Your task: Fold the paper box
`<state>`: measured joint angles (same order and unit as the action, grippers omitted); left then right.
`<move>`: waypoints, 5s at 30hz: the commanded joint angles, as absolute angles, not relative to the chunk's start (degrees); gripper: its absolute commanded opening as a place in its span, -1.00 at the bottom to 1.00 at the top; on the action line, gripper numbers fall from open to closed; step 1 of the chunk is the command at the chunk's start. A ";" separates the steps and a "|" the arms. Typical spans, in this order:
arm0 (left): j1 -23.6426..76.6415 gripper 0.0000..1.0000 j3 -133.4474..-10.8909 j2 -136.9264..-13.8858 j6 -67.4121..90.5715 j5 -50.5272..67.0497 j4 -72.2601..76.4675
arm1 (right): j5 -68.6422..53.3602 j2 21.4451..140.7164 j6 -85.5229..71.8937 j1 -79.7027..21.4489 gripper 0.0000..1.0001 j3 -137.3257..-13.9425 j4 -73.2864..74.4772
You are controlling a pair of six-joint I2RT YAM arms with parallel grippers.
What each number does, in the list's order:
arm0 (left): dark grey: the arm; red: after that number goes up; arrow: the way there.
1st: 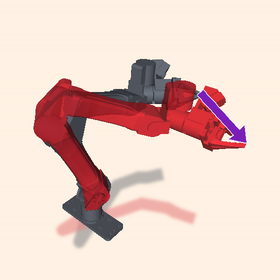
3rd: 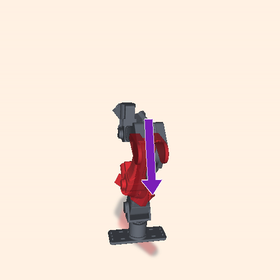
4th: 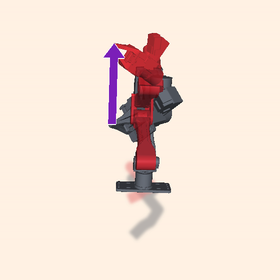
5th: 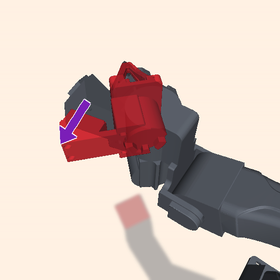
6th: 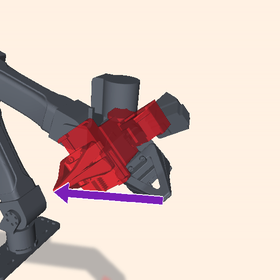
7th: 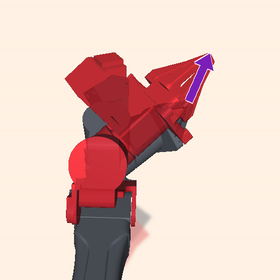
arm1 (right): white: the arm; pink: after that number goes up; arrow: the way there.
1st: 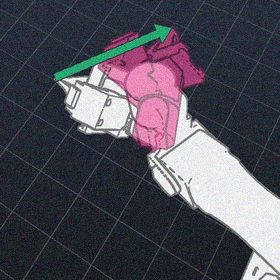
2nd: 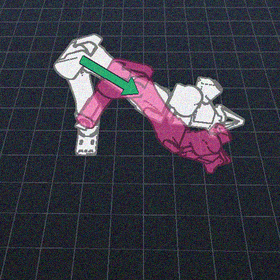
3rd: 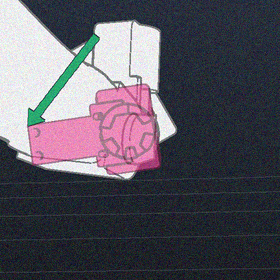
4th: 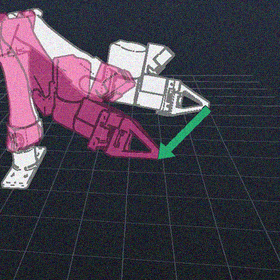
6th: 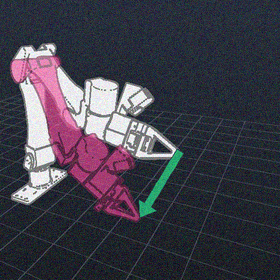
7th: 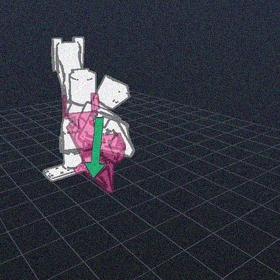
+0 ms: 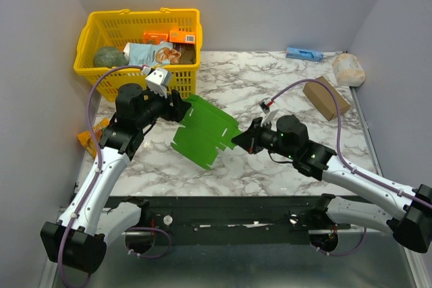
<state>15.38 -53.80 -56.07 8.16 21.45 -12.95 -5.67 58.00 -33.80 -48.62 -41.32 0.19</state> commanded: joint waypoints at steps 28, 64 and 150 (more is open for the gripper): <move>21.97 -1.00 -51.06 -55.20 2.73 25.04 -14.24 | 3.76 53.99 -28.49 -47.37 0.69 -48.87 16.42; 22.24 -1.00 -50.98 -55.72 -1.41 42.45 -16.00 | -11.86 62.14 -1.05 -49.04 -0.30 -58.10 19.07; 29.96 -0.27 -25.57 -86.40 23.29 18.82 25.76 | 30.50 94.22 -7.82 -58.80 -0.99 -51.77 10.28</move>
<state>26.68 -26.06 -89.03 24.51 22.50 30.52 28.21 92.84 -7.09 -58.54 -50.87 10.37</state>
